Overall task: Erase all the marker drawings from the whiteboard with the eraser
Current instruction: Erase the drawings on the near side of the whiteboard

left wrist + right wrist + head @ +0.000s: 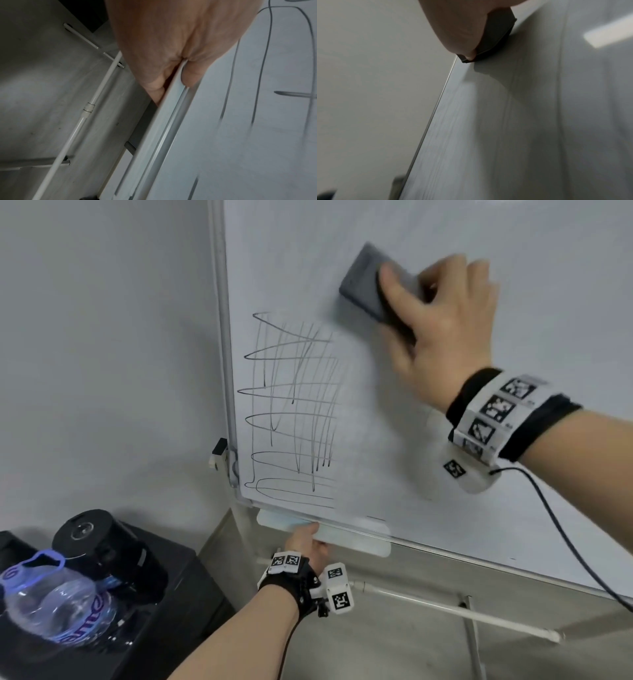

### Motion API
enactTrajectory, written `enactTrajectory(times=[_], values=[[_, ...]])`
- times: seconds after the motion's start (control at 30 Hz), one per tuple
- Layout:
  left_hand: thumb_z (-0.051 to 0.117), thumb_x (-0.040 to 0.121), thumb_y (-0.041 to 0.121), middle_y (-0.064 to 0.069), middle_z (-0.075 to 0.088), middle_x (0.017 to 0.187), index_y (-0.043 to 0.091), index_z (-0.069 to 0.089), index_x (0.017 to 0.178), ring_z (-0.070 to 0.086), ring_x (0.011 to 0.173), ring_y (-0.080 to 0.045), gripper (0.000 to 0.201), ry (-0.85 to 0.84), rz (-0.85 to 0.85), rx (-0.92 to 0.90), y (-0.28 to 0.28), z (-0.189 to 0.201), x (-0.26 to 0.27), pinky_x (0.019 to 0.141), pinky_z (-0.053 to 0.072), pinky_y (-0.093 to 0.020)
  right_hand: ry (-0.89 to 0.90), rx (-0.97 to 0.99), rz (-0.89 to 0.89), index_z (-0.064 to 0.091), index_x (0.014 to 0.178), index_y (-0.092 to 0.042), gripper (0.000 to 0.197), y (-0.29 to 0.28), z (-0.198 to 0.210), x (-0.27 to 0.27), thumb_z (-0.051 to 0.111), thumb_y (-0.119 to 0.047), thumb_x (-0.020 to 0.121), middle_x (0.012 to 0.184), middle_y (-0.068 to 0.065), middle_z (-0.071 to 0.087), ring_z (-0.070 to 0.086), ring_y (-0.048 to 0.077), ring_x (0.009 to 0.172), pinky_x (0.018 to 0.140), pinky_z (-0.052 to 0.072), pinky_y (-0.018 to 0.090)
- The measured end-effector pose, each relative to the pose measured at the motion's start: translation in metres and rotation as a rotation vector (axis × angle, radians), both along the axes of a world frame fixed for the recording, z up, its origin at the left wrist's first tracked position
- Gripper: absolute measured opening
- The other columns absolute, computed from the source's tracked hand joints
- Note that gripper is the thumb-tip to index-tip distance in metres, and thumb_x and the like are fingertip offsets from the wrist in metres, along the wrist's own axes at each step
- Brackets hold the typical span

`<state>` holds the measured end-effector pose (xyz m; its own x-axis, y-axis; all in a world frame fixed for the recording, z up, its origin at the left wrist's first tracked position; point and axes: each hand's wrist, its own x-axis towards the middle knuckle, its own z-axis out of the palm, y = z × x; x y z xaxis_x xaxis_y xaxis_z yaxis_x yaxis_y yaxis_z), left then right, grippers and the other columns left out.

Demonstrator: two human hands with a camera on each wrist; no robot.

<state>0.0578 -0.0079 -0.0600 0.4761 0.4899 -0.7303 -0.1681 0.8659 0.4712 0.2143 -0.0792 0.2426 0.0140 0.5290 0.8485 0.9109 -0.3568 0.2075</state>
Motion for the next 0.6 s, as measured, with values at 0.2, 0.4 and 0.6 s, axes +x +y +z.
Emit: enactTrajectory(times=[0.2,0.4,0.6], values=[[0.047,0.098,0.002,-0.022,0.071,0.084,-0.007,0.059,0.095,0.064,0.084,-0.033,0.015,0.057,0.03,-0.011,-0.001,0.002,-0.006,0.075,0.054,-0.039,-0.102,-0.165,0.045,0.059,0.133,-0.022,0.047,0.018,-0.07,-0.023,0.056,-0.014,0.086,0.098,0.017,0.052,0.046,0.033,0.087,0.068,0.027,0.039],[0.044,0.099,0.019,0.001,0.064,0.076,0.015,0.061,0.091,0.061,0.081,-0.02,0.019,0.186,-0.02,0.064,0.003,-0.012,0.002,0.06,0.041,-0.022,-0.226,-0.787,0.216,0.065,0.119,-0.023,0.046,-0.023,-0.241,-0.054,0.071,-0.023,0.073,0.104,0.007,0.056,0.044,0.03,0.093,0.076,0.044,0.042],[0.044,0.098,0.0,-0.02,0.072,0.087,-0.001,0.059,0.112,0.064,0.092,-0.031,0.02,-0.063,0.03,-0.061,-0.002,0.005,-0.013,0.084,0.052,-0.039,-0.112,-0.442,0.183,0.058,0.134,-0.022,0.054,0.007,-0.139,-0.042,0.065,-0.016,0.082,0.097,0.014,0.051,0.039,0.028,0.085,0.07,0.027,0.04]])
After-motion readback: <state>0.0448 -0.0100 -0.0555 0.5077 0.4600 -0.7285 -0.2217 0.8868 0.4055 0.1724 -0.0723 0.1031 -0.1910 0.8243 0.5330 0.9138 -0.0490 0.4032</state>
